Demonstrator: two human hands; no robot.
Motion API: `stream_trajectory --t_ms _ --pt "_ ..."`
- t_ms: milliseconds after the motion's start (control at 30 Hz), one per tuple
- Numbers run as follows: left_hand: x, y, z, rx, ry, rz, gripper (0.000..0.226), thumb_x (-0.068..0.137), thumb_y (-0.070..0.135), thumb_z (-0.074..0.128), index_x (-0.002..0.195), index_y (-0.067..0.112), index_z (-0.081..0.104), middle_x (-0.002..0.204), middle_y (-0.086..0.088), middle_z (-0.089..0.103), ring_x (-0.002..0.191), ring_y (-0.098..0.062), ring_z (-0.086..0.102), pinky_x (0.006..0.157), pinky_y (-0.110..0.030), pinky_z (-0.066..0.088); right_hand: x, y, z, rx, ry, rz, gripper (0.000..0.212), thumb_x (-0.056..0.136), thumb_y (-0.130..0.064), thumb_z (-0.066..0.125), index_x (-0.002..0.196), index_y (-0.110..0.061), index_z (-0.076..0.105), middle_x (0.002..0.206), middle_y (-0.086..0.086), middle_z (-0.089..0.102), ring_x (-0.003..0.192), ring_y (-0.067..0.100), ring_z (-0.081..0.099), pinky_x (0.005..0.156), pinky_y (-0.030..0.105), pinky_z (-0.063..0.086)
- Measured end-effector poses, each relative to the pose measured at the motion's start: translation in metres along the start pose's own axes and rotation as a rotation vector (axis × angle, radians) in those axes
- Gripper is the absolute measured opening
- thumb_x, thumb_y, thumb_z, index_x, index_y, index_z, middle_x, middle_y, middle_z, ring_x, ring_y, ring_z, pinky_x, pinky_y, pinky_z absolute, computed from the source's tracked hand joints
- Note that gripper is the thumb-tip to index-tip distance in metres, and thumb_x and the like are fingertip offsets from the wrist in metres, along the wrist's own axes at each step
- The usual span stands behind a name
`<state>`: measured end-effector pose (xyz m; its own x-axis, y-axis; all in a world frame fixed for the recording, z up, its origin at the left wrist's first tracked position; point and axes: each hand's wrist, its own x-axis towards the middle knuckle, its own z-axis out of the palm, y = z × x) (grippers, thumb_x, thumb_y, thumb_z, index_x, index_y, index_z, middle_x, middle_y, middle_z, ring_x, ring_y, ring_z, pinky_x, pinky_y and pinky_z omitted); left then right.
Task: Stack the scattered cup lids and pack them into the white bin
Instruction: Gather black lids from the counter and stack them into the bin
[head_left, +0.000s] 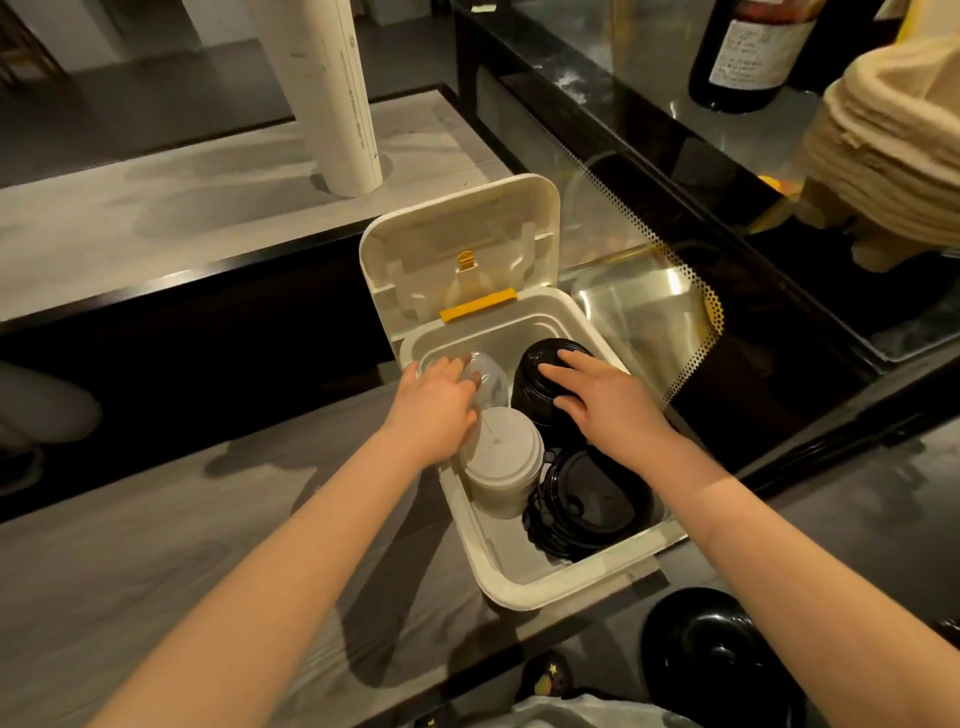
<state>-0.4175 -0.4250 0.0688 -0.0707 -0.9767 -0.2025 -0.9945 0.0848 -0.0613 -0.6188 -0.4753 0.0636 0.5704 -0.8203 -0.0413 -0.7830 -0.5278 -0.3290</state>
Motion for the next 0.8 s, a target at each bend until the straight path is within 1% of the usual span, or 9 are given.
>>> stream_trajectory --t_ms 67,133,233,367,433,567,667,733,800 --pt "-0.001 0.001 0.000 0.007 -0.002 -0.011 0.047 0.097 0.032 0.040 0.142 0.017 0.037 0.155 -0.006 0.019 0.141 -0.024 0.020 0.113 -0.047 0.014 0.007 -0.003 0.000 -0.021 -0.009 0.006 0.045 0.098 -0.024 0.047 0.143 -0.027 0.039 0.154 0.000 0.030 0.140 0.019 0.031 0.110 0.028 0.026" --pt "-0.003 0.001 0.000 -0.025 -0.017 -0.044 0.051 0.097 0.031 0.041 0.145 0.019 0.030 0.156 -0.005 0.016 0.139 -0.025 0.025 0.113 -0.049 0.014 0.009 -0.004 -0.001 -0.041 -0.005 0.012 0.046 0.097 -0.025 0.049 0.142 -0.027 0.041 0.152 0.000 0.033 0.137 0.020 0.036 0.108 0.030 0.031" --pt "-0.005 0.001 0.000 -0.051 -0.055 -0.084 0.058 0.095 0.025 0.043 0.149 0.022 0.020 0.158 -0.002 0.010 0.135 -0.026 0.034 0.110 -0.052 0.021 0.006 -0.006 -0.003 -0.067 0.010 0.012 0.046 0.096 -0.028 0.051 0.141 -0.028 0.042 0.150 -0.002 0.035 0.135 0.019 0.038 0.105 0.030 0.035" --pt "-0.005 0.003 0.000 -0.037 -0.047 -0.103 0.063 0.093 0.019 0.046 0.149 0.021 0.018 0.158 -0.004 0.010 0.133 -0.027 0.036 0.105 -0.049 0.031 0.004 -0.010 -0.005 -0.121 0.016 -0.003 0.046 0.096 -0.030 0.050 0.141 -0.028 0.042 0.149 -0.001 0.036 0.136 0.020 0.035 0.104 0.033 0.036" --pt "-0.005 0.002 -0.001 -0.031 -0.026 -0.114 0.060 0.093 0.019 0.045 0.148 0.022 0.021 0.157 -0.005 0.014 0.133 -0.028 0.035 0.103 -0.047 0.033 0.005 -0.013 -0.008 -0.126 0.020 -0.001 0.047 0.096 -0.030 0.049 0.142 -0.027 0.040 0.148 0.000 0.036 0.136 0.021 0.034 0.104 0.035 0.037" --pt "-0.005 -0.001 -0.007 -0.019 0.033 -0.118 0.052 0.094 0.020 0.041 0.144 0.021 0.031 0.153 -0.007 0.025 0.133 -0.028 0.033 0.104 -0.046 0.031 0.006 -0.014 -0.016 -0.126 0.026 0.006 0.049 0.095 -0.031 0.049 0.143 -0.026 0.038 0.146 -0.001 0.038 0.135 0.020 0.031 0.105 0.035 0.034" --pt "-0.008 -0.002 -0.009 -0.046 0.118 -0.104 0.044 0.095 0.028 0.042 0.138 0.021 0.042 0.147 -0.006 0.034 0.132 -0.026 0.032 0.105 -0.044 0.029 0.008 -0.015 -0.021 -0.134 0.064 -0.014 0.048 0.094 -0.034 0.050 0.141 -0.027 0.041 0.142 -0.002 0.042 0.133 0.019 0.032 0.104 0.035 0.033" --pt "-0.011 0.002 -0.009 -0.083 0.161 -0.041 0.041 0.094 0.034 0.047 0.134 0.022 0.049 0.143 -0.003 0.037 0.132 -0.023 0.030 0.107 -0.042 0.025 0.009 -0.017 -0.023 -0.125 0.096 -0.032 0.046 0.094 -0.034 0.050 0.139 -0.026 0.044 0.140 -0.002 0.045 0.132 0.019 0.034 0.103 0.035 0.033" --pt "-0.017 0.008 -0.008 -0.098 0.174 0.101 0.035 0.094 0.033 0.050 0.127 0.022 0.057 0.138 0.000 0.041 0.129 -0.021 0.031 0.105 -0.037 0.023 0.010 -0.017 -0.025 -0.105 0.125 -0.043 0.045 0.094 -0.033 0.051 0.138 -0.025 0.046 0.138 -0.002 0.047 0.130 0.019 0.036 0.103 0.035 0.033"
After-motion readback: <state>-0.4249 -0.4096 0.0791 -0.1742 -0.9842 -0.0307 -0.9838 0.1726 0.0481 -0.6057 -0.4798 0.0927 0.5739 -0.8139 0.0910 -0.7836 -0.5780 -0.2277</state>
